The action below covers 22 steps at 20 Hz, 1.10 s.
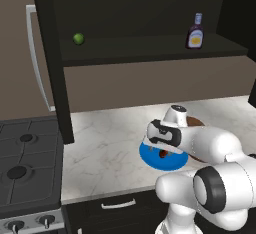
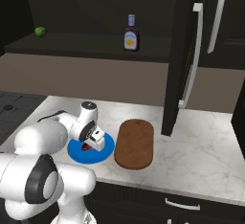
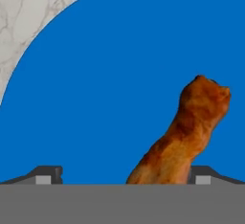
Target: Pick the chicken drumstick from the plate and place it on the cutting board. Then pick the condiment bottle from the cabinet and place it next to the cutting board.
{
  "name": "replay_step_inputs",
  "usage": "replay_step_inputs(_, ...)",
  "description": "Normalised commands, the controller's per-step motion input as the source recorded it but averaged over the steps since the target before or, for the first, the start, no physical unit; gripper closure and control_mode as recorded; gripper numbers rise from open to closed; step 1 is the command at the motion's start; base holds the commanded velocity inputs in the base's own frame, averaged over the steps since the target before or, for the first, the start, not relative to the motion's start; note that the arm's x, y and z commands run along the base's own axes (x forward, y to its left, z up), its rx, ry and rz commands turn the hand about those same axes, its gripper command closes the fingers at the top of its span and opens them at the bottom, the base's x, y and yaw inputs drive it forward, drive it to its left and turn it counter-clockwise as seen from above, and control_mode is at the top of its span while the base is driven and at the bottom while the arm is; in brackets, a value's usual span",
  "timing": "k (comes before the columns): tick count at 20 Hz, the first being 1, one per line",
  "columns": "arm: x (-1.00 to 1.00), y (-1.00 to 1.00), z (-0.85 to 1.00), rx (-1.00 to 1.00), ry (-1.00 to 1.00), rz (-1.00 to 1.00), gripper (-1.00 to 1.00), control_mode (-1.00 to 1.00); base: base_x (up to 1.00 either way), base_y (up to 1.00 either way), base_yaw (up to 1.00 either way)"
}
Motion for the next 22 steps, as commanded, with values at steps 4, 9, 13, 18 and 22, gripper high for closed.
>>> replay_step_inputs(4,-0.01,0.01,-0.1,0.0,0.0,0.0,1.0,-1.0,0.0,0.0,0.0)
replay_step_inputs(9,0.0,0.0,0.0,0.0,0.0,0.0,1.0,-1.0,0.0,0.0,0.0)
replay_step_inputs(13,-0.01,0.0,0.0,0.0,0.0,0.0,1.0,-1.0,0.0,0.0,0.0)
replay_step_inputs(18,-0.13,0.0,0.03,0.0,-0.01,0.0,1.0,-1.0,0.0,0.0,0.0)
replay_step_inputs(22,-0.19,-0.09,0.2,0.0,-0.01,0.0,1.0,-1.0,0.0,0.0,0.0)
